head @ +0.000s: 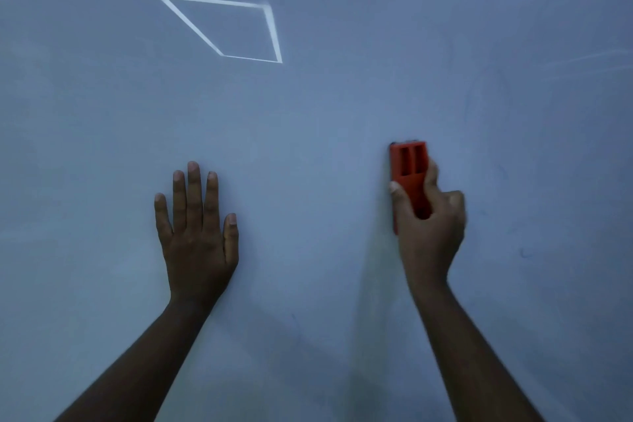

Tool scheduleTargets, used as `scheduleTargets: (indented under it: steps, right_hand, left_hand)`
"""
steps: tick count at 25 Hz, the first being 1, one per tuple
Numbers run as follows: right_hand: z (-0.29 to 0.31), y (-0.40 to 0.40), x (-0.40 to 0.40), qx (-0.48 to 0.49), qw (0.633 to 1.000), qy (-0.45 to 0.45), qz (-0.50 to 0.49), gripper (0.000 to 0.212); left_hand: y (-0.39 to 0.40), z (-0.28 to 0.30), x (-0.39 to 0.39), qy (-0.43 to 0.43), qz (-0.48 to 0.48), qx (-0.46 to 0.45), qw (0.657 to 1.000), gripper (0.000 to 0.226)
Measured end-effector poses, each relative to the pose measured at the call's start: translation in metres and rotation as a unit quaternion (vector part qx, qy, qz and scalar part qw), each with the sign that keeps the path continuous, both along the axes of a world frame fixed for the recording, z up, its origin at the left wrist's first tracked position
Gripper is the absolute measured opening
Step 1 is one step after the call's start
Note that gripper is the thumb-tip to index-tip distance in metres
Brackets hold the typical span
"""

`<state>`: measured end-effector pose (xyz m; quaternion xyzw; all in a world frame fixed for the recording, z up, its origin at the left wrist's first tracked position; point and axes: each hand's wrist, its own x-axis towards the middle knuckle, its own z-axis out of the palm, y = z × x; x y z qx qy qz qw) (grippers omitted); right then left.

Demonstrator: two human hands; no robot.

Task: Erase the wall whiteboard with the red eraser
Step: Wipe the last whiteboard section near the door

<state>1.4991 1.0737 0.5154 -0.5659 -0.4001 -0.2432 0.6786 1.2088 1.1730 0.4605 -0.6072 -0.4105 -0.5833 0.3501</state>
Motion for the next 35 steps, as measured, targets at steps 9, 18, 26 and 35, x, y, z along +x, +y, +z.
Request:
scheduleTargets:
  steps: [9, 18, 26, 35]
  right_hand:
    - [-0.155, -0.007, -0.103, -0.141, 0.937, -0.319, 0.024, 0.058]
    - [-0.153, -0.033, 0.004, -0.077, 0.995, 0.068, 0.007, 0.069]
    - [-0.227, -0.010, -0.098, -0.142, 0.985, -0.099, 0.026, 0.061]
    - [-0.242, -0.019, -0.115, -0.188, 0.964, -0.188, 0.028, 0.078]
  left_hand:
    - [-0.001, -0.020, -0.002, 0.014, -0.011, -0.016, 1.000, 0.065]
    - [-0.003, -0.067, -0.006, 0.025, -0.013, -0.041, 0.999, 0.063]
    - [-0.003, -0.085, 0.003, -0.003, -0.014, -0.047, 0.999, 0.061]
    - [-0.003, -0.109, -0.002, 0.025, -0.018, -0.047, 0.998, 0.063]
